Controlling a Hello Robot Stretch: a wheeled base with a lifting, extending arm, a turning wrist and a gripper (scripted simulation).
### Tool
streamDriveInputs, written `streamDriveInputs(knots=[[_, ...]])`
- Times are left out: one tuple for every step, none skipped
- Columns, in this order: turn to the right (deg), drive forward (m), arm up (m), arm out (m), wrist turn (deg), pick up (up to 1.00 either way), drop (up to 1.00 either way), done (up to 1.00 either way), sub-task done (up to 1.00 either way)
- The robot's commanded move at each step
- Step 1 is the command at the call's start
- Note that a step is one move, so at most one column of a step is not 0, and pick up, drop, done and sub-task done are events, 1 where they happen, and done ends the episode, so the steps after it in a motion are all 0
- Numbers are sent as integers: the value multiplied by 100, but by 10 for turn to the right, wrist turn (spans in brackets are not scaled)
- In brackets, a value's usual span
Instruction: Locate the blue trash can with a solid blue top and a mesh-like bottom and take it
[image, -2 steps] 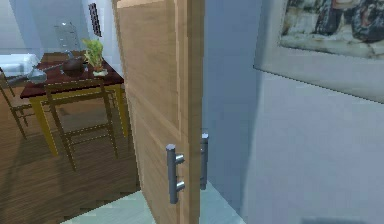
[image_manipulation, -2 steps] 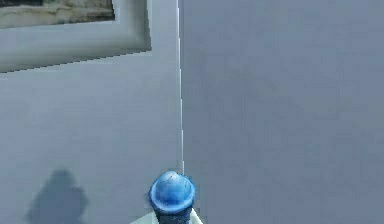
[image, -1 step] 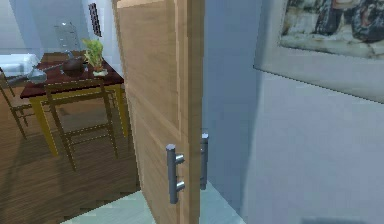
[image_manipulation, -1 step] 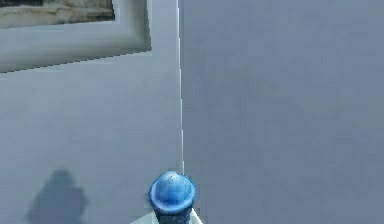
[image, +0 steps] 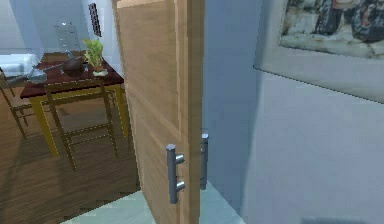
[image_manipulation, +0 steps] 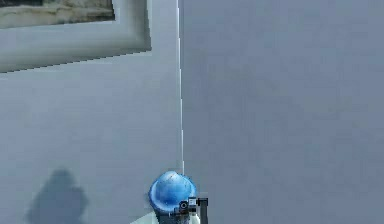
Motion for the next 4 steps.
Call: streamDriveInputs(knots=[[0,0,0,0,450,0,0,0,0],[0,0,0,0,450,0,0,0,0],[0,0,0,0,450,0,0,0,0],[0,0,0,0,120,0,0,0,0]])
